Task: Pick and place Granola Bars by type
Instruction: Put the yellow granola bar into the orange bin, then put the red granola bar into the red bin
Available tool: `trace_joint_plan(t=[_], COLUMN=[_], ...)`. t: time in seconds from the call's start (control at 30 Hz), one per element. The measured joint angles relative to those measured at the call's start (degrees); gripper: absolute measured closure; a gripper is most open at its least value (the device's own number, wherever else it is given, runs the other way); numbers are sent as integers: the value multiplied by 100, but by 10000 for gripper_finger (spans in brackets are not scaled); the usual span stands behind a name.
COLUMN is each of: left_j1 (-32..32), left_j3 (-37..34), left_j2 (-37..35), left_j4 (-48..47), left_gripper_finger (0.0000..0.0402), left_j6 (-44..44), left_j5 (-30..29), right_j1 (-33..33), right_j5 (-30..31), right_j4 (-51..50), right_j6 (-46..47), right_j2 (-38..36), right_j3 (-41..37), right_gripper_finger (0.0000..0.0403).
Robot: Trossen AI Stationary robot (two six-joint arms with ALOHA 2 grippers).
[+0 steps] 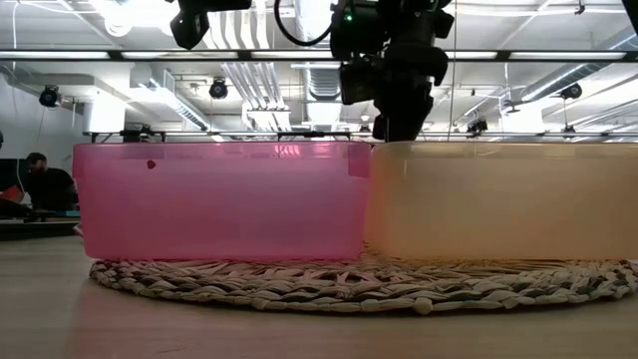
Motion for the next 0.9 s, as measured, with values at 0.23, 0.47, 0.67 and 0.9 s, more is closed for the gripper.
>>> trace_joint_plan(t=[0.23,0.47,0.67,0.9], left_j1=[0,4,4,4], left_j3=[0,0,0,0], left_j2=[0,0,0,0], left_j4=[0,2,2,2], left_gripper_finger=[402,402,402,402], left_j6=[0,0,0,2], left_j5=[1,1,0,-1], right_j1=[0,0,0,2], right_j5=[0,2,2,-32], right_j4=[22,45,49,44], right_j6=[59,82,80,73], right_j2=[0,0,-3,-15], right_j3=[-99,-119,-119,-119], right_gripper_finger=[281,238,233,263])
